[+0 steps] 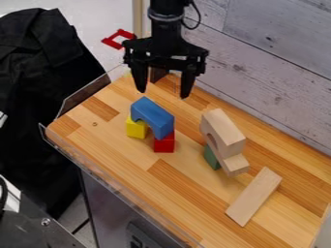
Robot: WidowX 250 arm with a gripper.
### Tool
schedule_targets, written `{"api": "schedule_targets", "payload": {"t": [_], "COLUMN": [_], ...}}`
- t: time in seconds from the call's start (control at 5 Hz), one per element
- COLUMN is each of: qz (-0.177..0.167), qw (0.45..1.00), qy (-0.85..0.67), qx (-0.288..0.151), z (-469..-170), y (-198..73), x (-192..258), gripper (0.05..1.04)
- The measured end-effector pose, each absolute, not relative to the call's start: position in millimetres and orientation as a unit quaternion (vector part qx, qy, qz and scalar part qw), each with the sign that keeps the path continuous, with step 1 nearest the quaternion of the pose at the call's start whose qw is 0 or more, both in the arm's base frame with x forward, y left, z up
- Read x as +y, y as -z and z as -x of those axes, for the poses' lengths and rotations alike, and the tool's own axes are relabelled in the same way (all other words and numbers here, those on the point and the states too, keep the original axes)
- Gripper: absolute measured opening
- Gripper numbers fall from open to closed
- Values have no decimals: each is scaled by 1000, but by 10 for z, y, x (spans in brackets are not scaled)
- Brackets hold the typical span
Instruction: Put the blue hexagon in top of the white hexagon
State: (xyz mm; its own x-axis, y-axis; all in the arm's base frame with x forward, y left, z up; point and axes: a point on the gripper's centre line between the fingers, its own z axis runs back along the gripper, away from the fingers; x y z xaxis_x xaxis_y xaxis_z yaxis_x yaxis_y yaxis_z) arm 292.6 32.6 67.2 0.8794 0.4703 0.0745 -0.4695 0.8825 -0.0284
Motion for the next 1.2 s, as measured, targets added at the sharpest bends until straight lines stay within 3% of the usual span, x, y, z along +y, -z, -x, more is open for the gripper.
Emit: {"api": "schedule_targets", "payload": {"t": [0.8,1.2], "qz": [-11,1], "qw": [882,802], "qy": [-469,-594], "qx": [-49,-67], "z": [-2888,-2804], "y": [-593,-414], "x": [399,417], "gripper": [999,999]}}
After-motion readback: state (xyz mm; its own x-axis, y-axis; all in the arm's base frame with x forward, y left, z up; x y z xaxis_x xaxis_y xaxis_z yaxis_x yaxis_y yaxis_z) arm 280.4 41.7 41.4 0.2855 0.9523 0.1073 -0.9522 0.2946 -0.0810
